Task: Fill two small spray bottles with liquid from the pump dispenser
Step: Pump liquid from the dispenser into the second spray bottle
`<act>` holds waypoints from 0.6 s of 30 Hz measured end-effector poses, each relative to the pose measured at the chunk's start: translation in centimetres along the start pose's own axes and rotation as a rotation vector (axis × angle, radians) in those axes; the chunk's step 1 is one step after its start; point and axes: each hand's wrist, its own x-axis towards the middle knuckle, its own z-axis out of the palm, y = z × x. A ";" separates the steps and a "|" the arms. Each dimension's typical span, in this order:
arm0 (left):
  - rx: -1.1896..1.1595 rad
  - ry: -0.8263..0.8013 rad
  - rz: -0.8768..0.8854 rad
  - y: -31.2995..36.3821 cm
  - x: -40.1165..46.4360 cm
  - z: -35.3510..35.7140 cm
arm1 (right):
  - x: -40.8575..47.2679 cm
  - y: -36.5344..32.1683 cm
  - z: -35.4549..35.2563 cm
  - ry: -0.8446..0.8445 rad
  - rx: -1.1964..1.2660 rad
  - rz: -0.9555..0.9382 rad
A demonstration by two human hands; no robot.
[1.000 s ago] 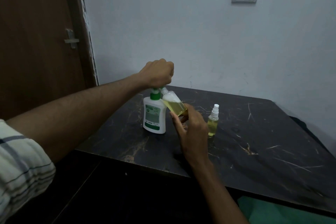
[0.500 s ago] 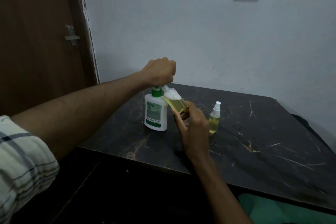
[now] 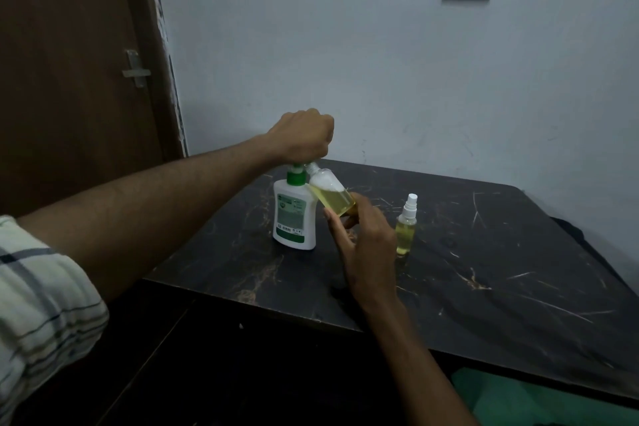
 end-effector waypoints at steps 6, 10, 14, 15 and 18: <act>-0.071 0.009 -0.037 -0.2 0.0 0.6 | 0.1 0.1 0.2 -0.001 -0.010 -0.006; -0.060 0.001 -0.036 -0.3 -0.1 0.3 | 0.0 0.1 0.2 -0.011 -0.022 0.001; -0.061 0.009 -0.032 0.0 -0.1 0.2 | 0.1 0.1 0.2 0.006 -0.015 -0.007; -0.061 0.001 -0.033 0.0 -0.2 0.4 | 0.1 0.1 0.2 0.006 -0.015 -0.007; -0.057 -0.014 -0.038 0.1 -0.3 0.4 | 0.0 0.0 0.1 0.010 -0.010 -0.010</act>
